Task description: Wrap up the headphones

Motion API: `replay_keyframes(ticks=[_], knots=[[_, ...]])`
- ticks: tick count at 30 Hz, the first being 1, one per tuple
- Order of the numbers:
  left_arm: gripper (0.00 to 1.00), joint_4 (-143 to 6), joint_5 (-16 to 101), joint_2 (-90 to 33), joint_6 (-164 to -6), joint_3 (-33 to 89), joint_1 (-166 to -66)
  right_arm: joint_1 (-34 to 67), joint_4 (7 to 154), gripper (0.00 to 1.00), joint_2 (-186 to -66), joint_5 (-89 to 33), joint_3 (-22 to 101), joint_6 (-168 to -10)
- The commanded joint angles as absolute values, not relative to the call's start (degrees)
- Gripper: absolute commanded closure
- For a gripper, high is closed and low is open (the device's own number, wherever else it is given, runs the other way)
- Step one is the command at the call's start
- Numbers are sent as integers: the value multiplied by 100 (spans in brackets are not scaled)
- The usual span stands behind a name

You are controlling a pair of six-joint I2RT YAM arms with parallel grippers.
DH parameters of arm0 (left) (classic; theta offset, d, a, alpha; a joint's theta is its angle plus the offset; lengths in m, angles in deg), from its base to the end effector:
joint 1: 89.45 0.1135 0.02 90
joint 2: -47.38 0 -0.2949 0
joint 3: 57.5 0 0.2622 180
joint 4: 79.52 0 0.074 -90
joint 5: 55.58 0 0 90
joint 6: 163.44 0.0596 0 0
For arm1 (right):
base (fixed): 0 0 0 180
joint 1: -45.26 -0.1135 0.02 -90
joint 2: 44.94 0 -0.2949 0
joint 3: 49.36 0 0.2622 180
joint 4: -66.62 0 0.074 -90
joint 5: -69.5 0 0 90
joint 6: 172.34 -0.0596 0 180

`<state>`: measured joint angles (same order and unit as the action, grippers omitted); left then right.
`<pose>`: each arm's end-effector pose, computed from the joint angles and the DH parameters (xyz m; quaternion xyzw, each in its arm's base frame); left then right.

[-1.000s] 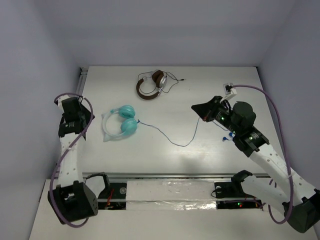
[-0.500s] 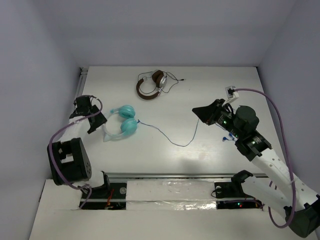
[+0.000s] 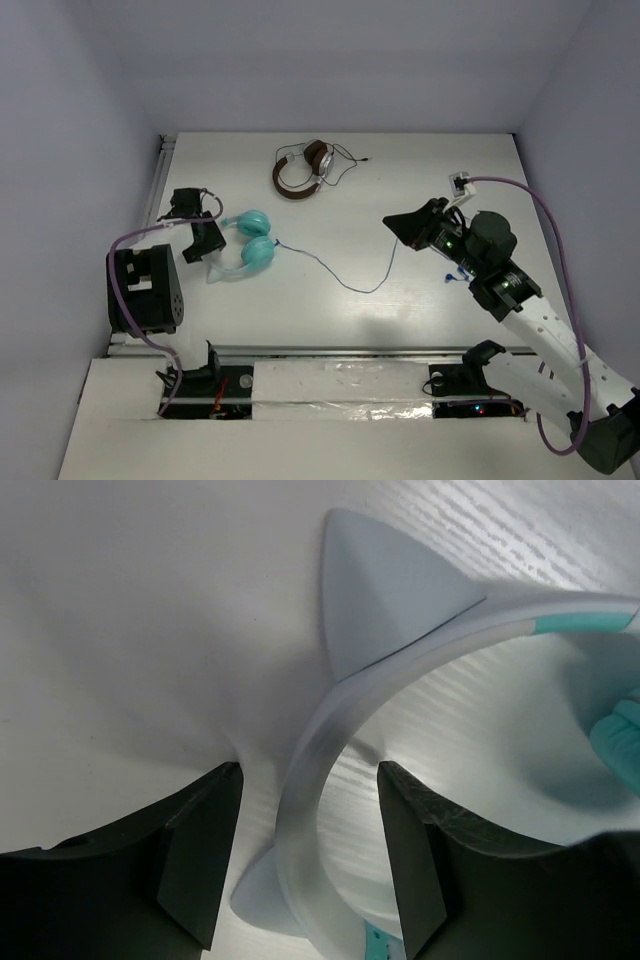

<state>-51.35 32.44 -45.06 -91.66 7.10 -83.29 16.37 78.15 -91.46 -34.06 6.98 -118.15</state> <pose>0.3369 0.0384 0.1749 -0.2068 0.9336 -0.0143 0.2924 0.1748 0.1124 0.3683 -0.0391 0.7162 0.4416 0.5389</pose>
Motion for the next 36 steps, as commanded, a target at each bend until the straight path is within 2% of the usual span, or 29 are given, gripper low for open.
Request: replay_keyframes(ticks=[1,3,7,8,11,14,16,17,18,20,22,23,24,29,31,33,36], knots=[[47,-5161,3030,-4771,-9085,898,-8487,1617,7466,74,-9161,-3509,694,-11811],[49,-5152,2994,-4938,-9085,925,-8619,1617,7457,74,-9170,-3500,676,-11811],[62,-5135,2968,-5000,-9102,907,-8751,1617,7396,74,-9196,-3457,632,-11820],[75,-5126,2976,-4983,-9093,907,-8751,1617,7387,74,-9231,-3430,623,-11828],[100,-5091,3029,-4816,-9102,925,-8804,1617,7378,74,-9275,-3369,632,-11811],[100,-5021,3151,-4579,-9085,1004,-8856,1617,7405,72,-9319,-3132,606,-11776],[100,-4933,3257,-4228,-9050,1153,-8935,1617,7344,61,-9433,-3131,571,-11732],[100,-4837,3379,-4122,-9032,1258,-8936,1617,7317,54,-9503,-3218,571,-11706],[100,-4679,3476,-3878,-9014,1363,-9110,1617,7273,34,-9591,-3289,562,-11688],[100,-4407,3810,-3543,-8979,1811,-9286,1617,6975,20,-9880,-3586,518,-11644],[100,-4161,3951,-3410,-8927,2397,-9454,1617,6764,19,-10118,-3859,553,-11495],[100,-4064,4117,-3357,-8900,2602,-9541,1617,6754,23,-10388,-4096,666,-11347],[100,-3889,4197,-3270,-8822,2778,-9542,1617,6746,30,-10522,-4176,737,-11275],[100,-3509,4917,-3216,-8645,3807,-9595,1617,6386,36,-10901,-4730,922,-10837],[100,-3412,5094,-3207,-8610,4113,-9595,1617,6298,31,-10989,-4853,940,-10722],[100,-3395,5305,-3181,-8592,4273,-9595,1617,6350,22,-11172,-5003,992,-10555],[100,-3525,5577,-3111,-8662,4440,-9595,1617,6026,20,-11401,-5100,852,-10519]])
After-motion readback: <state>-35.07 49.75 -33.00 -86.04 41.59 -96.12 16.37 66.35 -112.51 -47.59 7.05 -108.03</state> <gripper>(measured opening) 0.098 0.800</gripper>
